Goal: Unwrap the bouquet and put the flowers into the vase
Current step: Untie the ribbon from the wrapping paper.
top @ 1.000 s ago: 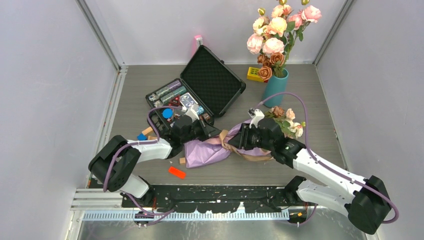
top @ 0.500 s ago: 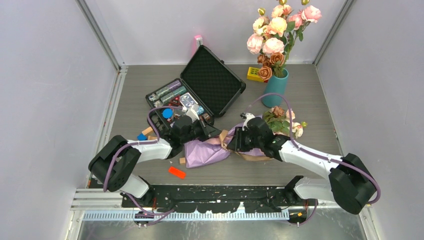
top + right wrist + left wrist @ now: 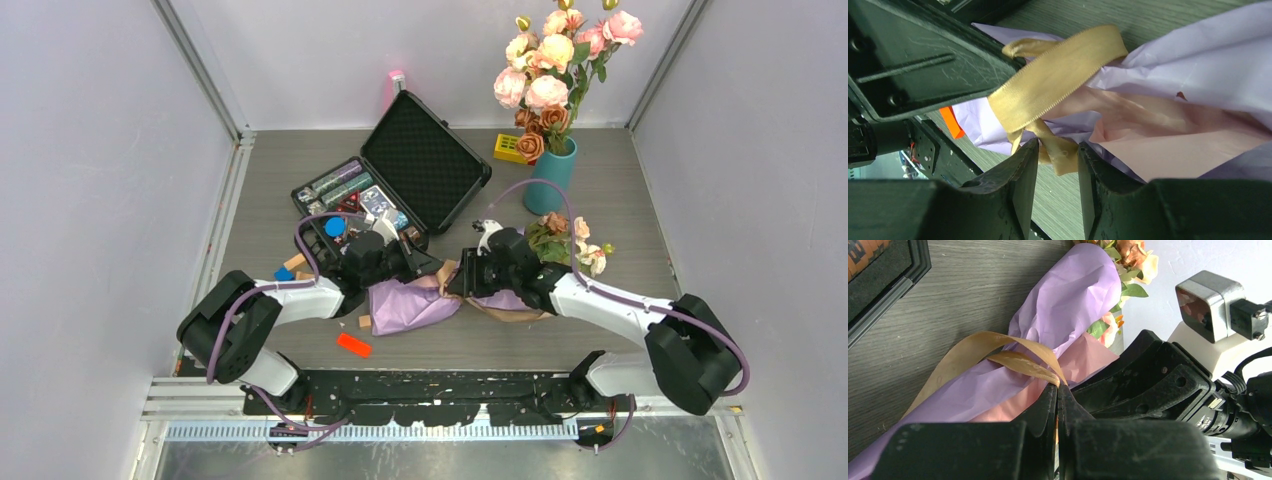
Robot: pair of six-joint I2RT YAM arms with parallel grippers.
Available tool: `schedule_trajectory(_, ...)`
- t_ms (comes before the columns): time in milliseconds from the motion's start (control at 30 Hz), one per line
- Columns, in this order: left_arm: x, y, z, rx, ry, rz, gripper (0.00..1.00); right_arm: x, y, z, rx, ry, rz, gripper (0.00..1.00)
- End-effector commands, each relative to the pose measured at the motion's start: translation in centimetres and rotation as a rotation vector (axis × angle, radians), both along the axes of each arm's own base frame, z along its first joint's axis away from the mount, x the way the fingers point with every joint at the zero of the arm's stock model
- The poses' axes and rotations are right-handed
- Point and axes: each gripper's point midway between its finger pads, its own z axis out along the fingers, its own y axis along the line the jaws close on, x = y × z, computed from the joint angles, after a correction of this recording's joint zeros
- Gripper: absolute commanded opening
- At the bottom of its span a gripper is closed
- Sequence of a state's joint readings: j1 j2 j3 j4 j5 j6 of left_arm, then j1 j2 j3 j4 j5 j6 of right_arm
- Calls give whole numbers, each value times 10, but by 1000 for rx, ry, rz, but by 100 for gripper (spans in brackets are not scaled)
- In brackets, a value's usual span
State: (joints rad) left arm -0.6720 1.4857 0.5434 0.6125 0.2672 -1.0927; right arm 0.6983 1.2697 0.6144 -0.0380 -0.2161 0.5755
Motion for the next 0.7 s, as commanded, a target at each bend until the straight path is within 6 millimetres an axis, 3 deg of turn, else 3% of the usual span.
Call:
schedule_trajectory(0, 2, -2, 16, -45, -46, -10, 0, 19, 19, 27, 57, -90, 36, 40)
schedule_trajectory(367, 4, -3, 14, -44, -42, -9, 0, 21, 25, 12, -10, -91, 60, 37)
schedule_trajectory(533, 7, -1, 12, -33, -36, 16, 0, 22, 23, 15, -34, -129, 34, 13)
schedule_trajectory(667, 12, 6, 8, -20, -25, 51, 0, 19, 6, 22, -41, -156, -54, 1)
